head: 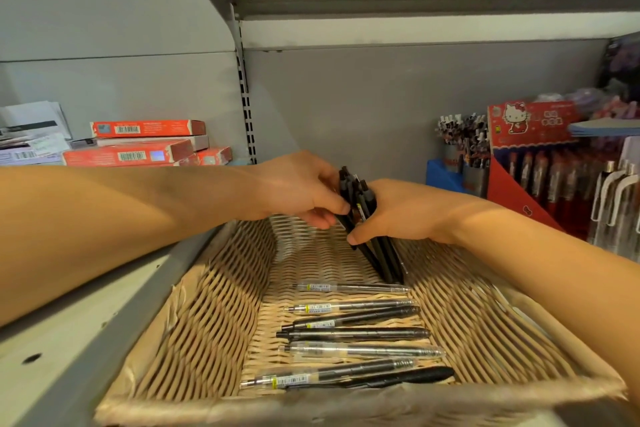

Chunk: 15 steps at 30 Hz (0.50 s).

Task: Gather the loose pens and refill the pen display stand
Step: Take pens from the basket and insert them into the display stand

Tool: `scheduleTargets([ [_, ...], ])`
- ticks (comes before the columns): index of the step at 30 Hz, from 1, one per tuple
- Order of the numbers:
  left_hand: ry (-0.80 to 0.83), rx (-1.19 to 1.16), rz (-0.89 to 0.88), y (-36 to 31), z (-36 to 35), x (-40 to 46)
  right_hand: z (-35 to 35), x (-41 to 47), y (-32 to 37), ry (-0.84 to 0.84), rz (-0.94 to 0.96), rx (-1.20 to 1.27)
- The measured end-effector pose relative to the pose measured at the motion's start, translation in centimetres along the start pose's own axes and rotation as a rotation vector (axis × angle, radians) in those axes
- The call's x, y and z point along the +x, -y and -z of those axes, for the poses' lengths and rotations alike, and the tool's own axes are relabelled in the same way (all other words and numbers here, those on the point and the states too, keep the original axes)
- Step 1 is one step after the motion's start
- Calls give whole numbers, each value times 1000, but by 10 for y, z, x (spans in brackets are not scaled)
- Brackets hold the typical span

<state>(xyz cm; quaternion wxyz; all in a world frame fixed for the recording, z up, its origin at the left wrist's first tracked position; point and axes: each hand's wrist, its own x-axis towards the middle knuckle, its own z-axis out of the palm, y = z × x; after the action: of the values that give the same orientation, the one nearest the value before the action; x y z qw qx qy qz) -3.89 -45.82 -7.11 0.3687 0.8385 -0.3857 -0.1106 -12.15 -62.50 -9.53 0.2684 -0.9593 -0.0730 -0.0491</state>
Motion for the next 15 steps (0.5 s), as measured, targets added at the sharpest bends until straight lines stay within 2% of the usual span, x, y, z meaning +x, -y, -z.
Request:
scheduleTargets([
  [5, 149, -270, -37, 1, 0, -3, 0, -2, 0, -17, 11, 36],
  [7, 174, -234, 17, 2, 1, -2, 1, -3, 1, -11, -7, 20],
  [9, 209, 58, 140, 2, -1, -4, 2, -3, 2, -3, -32, 17],
  [12, 524, 791, 175, 0, -10, -13, 2, -3, 3, -32, -47, 45],
  [15, 700, 1020, 90, -11, -25, -23, 2, -1, 2, -46, -39, 65],
])
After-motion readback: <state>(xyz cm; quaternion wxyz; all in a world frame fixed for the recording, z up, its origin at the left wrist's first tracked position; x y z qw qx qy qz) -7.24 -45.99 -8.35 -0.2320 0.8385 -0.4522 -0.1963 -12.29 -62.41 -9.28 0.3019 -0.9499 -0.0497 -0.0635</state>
